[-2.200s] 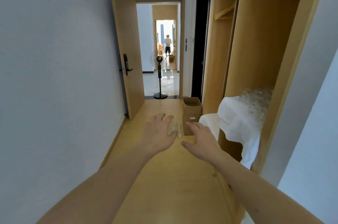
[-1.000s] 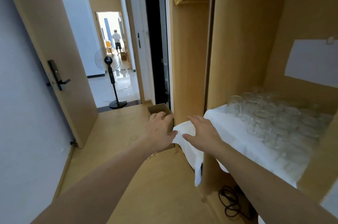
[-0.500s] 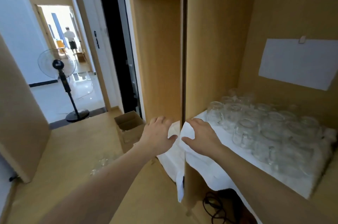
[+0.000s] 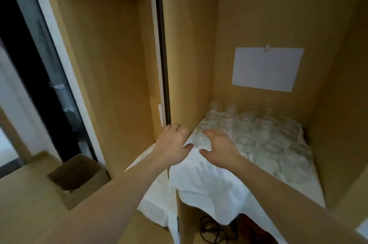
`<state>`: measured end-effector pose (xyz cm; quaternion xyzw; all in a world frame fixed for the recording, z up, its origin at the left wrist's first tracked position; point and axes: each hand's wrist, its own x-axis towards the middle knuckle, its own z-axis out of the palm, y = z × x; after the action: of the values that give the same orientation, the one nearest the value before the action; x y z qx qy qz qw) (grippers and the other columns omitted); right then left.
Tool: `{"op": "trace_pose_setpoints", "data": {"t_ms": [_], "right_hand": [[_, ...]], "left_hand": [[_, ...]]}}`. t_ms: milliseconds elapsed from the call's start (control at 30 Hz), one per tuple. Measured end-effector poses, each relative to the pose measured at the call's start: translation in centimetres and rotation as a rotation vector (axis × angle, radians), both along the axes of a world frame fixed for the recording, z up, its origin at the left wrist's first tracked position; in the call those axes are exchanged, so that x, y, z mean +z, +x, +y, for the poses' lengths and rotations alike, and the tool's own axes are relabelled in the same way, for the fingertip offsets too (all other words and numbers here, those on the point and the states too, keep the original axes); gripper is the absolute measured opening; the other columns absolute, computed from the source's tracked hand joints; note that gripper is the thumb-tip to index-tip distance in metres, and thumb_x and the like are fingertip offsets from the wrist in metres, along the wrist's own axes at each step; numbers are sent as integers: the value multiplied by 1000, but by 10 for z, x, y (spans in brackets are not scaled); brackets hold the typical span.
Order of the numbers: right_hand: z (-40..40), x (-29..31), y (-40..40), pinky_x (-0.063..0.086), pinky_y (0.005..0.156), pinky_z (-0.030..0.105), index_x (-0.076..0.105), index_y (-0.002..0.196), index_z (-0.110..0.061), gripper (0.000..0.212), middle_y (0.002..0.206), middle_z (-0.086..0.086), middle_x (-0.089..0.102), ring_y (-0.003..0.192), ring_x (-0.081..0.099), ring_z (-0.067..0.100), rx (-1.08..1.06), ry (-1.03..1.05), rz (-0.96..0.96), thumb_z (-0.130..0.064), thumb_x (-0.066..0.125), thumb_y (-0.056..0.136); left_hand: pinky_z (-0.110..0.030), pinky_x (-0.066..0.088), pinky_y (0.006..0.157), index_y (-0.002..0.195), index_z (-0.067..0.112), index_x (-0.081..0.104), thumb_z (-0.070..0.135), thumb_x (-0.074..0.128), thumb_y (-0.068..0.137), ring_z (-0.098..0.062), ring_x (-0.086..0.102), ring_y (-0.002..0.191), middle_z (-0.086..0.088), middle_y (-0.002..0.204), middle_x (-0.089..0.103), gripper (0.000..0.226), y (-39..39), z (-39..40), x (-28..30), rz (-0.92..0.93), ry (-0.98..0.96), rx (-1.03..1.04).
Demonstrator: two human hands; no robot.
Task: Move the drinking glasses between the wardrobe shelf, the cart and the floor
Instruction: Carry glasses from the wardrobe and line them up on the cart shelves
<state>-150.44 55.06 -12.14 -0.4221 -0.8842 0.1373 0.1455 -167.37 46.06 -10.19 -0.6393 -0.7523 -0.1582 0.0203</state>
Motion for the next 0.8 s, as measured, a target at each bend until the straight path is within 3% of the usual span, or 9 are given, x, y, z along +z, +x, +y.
{"op": "trace_pose_setpoints", "data": {"t_ms": [133,267,367,500,800], "right_hand": [[4,2,-15,43,107,38,37,154,-27,71,149,0,47,124,53,25,-76,8,11,-45,65,91],[6,-2,-16,40,111,41,40,152,-26,70,148,3,48,134,46,29,-158,11,20,-44,67,90],[14,-3,-5,42,108,41,44,148,-24,67,145,4,50,131,49,30,-232,15,0,-43,67,88],[26,-1,18,40,111,44,40,151,-26,69,152,3,44,135,45,30,-332,15,-27,-45,66,89],[88,10,57,43,109,40,41,151,-25,71,152,3,44,134,47,28,-453,27,-12,-47,67,88]], "left_hand": [[-42,38,111,147,22,43,47,58,96,-30,36,138,-5,149,44,59,-20,22,-2,-26,10,-95],[-41,39,109,146,24,43,47,59,96,-30,39,137,-6,146,47,58,-31,45,-10,-40,11,-195],[-39,41,107,148,28,42,46,60,95,-28,43,133,-5,143,49,60,-31,62,-16,-96,23,-275],[-40,36,111,151,27,41,48,60,95,-30,38,138,-5,152,43,62,-19,90,-20,-152,17,-338],[-43,38,111,150,24,43,51,59,93,-32,40,137,-8,148,48,65,8,174,-9,-85,51,-446]]}}
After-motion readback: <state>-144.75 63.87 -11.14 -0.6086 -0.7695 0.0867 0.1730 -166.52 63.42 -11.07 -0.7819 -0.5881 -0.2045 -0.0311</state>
